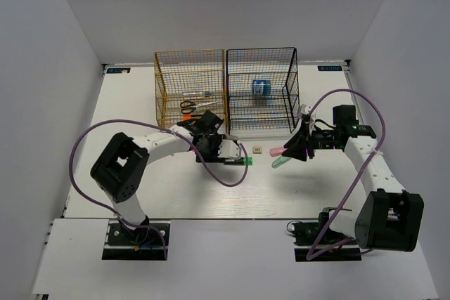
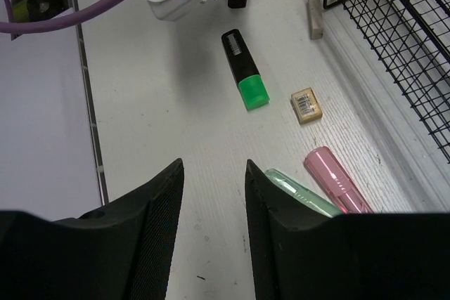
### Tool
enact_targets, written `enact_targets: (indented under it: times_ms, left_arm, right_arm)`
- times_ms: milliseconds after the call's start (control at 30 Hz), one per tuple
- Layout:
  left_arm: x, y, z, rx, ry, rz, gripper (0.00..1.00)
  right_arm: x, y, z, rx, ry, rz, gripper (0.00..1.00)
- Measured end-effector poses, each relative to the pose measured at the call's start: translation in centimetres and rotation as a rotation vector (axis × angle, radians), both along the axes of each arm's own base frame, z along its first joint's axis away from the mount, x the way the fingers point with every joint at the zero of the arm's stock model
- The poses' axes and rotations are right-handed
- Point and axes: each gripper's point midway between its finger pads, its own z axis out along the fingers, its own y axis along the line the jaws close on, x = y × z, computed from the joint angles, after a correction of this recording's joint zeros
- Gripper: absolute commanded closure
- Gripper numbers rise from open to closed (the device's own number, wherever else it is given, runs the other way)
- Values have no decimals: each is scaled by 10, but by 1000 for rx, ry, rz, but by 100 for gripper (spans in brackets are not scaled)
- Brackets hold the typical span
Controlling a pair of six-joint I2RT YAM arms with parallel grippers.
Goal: Sort the stationery into containers
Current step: Pick up the pen from the center of the board.
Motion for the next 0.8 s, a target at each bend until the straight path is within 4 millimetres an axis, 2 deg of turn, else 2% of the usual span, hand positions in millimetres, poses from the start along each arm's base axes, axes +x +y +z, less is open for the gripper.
enact_targets:
  times_ms: [367, 667, 800]
  left_arm:
    - [20, -6, -2, -2, 61, -7, 41]
    - [6, 0, -11, 22, 143, -15, 43]
    - [1, 2, -15, 27, 171, -2, 54]
  right_arm:
    - [-2, 0, 0, -1, -8, 9, 56]
    - [-3, 1, 5, 14, -33, 18, 56]
    - [-3, 0, 7, 18, -48, 18, 56]
